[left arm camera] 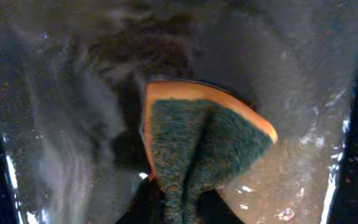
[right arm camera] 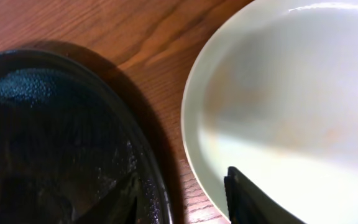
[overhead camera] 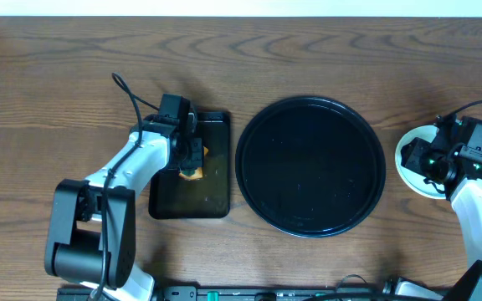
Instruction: Clean dirty plates on tray and stack at the side
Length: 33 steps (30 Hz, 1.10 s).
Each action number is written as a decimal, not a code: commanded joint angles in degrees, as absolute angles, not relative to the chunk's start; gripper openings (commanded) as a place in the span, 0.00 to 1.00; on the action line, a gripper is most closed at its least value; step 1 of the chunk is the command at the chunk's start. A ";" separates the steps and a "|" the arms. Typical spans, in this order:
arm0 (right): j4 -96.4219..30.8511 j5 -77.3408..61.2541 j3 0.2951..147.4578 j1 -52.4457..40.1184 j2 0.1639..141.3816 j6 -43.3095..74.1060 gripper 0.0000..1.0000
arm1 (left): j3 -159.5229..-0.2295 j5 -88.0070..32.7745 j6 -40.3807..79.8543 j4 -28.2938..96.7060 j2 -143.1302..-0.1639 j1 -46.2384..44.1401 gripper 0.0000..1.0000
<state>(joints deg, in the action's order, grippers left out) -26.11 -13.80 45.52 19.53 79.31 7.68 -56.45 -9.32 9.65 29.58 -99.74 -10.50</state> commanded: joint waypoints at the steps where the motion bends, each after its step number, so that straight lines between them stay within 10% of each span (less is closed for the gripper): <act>1: -26.17 -16.73 45.74 17.08 79.37 4.29 0.46 | -57.91 -14.28 10.17 29.71 -98.13 -10.20 0.52; 6: -26.15 -16.78 46.04 12.32 78.83 2.04 0.57 | -58.11 -12.88 10.24 29.87 -93.01 -9.96 0.75; 13: -29.34 -16.78 49.08 5.28 76.93 -0.67 0.99 | -58.11 -5.28 11.62 30.83 -83.46 -9.93 0.77; 33: -49.58 -6.11 49.87 -3.88 57.56 3.16 0.99 | -49.74 -0.73 13.74 54.72 -54.28 -10.39 0.79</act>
<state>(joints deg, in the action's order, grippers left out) -49.41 -11.81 52.03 -1.56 64.23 1.48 -53.43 -1.28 16.25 55.88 -62.24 -10.20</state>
